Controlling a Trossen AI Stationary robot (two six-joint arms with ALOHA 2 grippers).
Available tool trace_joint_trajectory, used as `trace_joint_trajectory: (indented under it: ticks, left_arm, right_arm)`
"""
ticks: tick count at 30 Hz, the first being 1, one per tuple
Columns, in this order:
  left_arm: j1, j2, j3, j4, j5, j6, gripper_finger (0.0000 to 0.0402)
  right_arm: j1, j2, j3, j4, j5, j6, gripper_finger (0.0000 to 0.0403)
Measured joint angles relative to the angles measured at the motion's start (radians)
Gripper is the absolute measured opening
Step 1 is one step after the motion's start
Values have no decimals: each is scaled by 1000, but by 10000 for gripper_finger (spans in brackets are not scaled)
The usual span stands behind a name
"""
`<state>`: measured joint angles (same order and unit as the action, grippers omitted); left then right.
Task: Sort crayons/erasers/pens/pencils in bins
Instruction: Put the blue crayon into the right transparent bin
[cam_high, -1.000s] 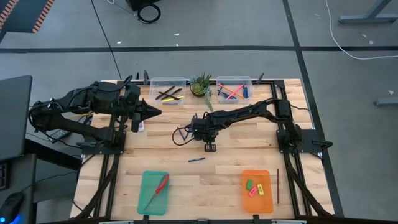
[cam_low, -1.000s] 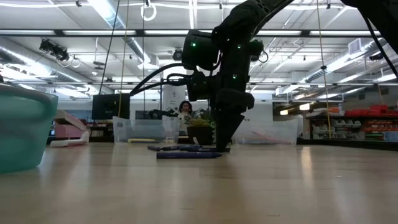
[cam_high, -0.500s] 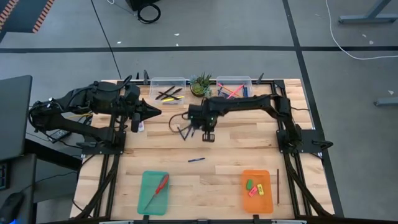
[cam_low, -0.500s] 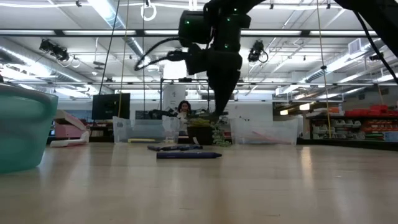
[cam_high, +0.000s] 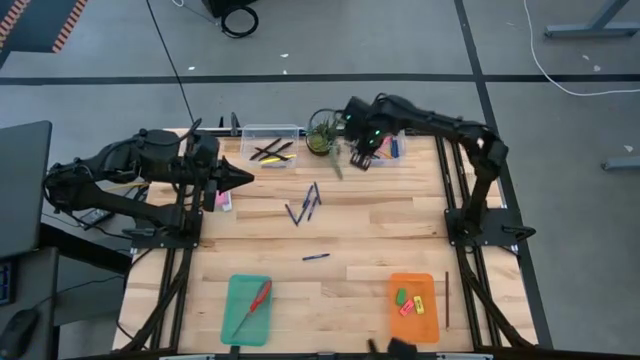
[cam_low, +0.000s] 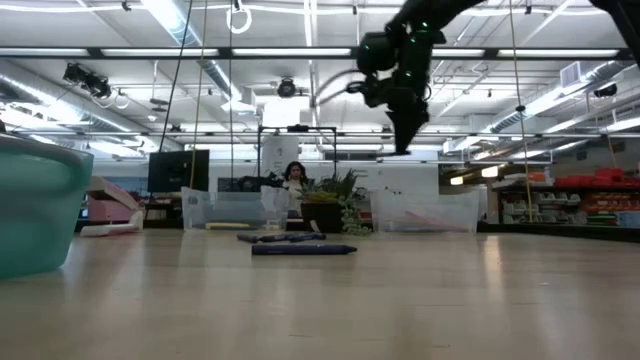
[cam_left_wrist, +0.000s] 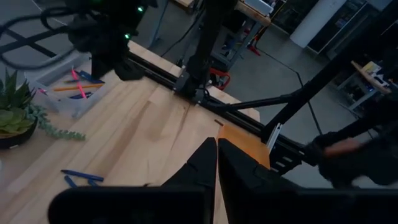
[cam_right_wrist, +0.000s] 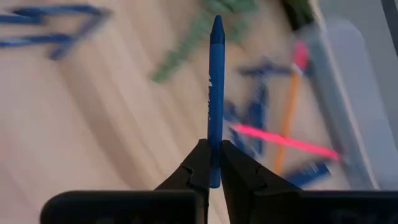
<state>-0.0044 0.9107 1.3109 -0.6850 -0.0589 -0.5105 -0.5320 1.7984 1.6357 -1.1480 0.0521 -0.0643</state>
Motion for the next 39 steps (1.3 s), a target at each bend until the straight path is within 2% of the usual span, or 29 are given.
trace_joint_trajectory:
  ticks: [5,9,19,25,29,33,39]
  left_arm:
    - [0,9,0,0,-5,-29,13]
    - [0,12,0,1,-31,-60,8]
    - [0,30,1,3,-115,-115,42]
    - [0,47,1,-1,-213,-163,52]
    - [11,67,2,2,-284,-191,49]
    - [30,114,1,-2,-288,-221,49]
    - [34,171,0,-33,-286,-238,51]
  right_arm:
    - [-105,-46,-86,20,-5,-42,33]
    - [-163,-49,-100,35,-12,-78,39]
    - [-234,-50,-100,34,-81,-97,102]
    - [-161,-50,-79,100,-229,-85,119]
    - [-61,-51,-50,145,-249,-123,118]
    - [8,-51,-33,153,-255,-122,117]
    - [84,-51,-39,182,-433,-174,117]
